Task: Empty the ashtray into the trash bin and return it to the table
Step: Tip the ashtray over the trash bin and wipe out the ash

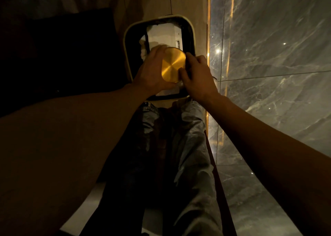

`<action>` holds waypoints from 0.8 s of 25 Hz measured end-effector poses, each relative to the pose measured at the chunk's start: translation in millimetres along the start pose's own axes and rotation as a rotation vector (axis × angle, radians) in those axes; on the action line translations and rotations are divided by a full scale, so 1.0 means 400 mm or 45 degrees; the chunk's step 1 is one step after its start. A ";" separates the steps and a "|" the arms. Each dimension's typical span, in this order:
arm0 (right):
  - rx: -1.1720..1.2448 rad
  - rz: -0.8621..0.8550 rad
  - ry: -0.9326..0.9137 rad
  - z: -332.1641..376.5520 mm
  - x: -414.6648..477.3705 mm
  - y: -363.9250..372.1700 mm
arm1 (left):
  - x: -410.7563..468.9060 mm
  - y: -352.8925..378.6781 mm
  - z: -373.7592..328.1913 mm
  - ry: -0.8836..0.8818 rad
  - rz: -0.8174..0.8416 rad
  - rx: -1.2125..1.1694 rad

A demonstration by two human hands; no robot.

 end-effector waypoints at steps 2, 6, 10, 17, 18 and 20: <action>-0.081 -0.065 -0.169 0.023 -0.001 -0.003 | 0.010 0.002 0.012 -0.062 -0.027 0.011; -0.331 -0.114 -0.495 0.070 0.020 -0.009 | 0.021 -0.003 0.037 -0.138 -0.068 -0.004; -0.484 0.170 -0.694 0.044 0.022 0.034 | 0.017 -0.007 0.046 -0.127 -0.079 -0.015; -0.464 0.348 -0.657 0.037 0.027 0.029 | 0.009 -0.007 0.055 -0.145 -0.088 -0.028; -0.459 0.432 -0.665 0.032 0.026 0.035 | 0.005 -0.006 0.058 -0.165 -0.087 -0.020; -0.457 0.504 -0.656 0.035 0.031 0.034 | 0.001 -0.003 0.070 -0.182 -0.089 -0.017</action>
Point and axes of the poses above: each hand's wrist, its own x-axis towards the middle knuckle, its own y-axis out of the palm, z = x × y, the point moved 4 cm from there along x, towards the middle knuckle, and after that the axes turned 14 degrees about -y, right-handed, at the moved point
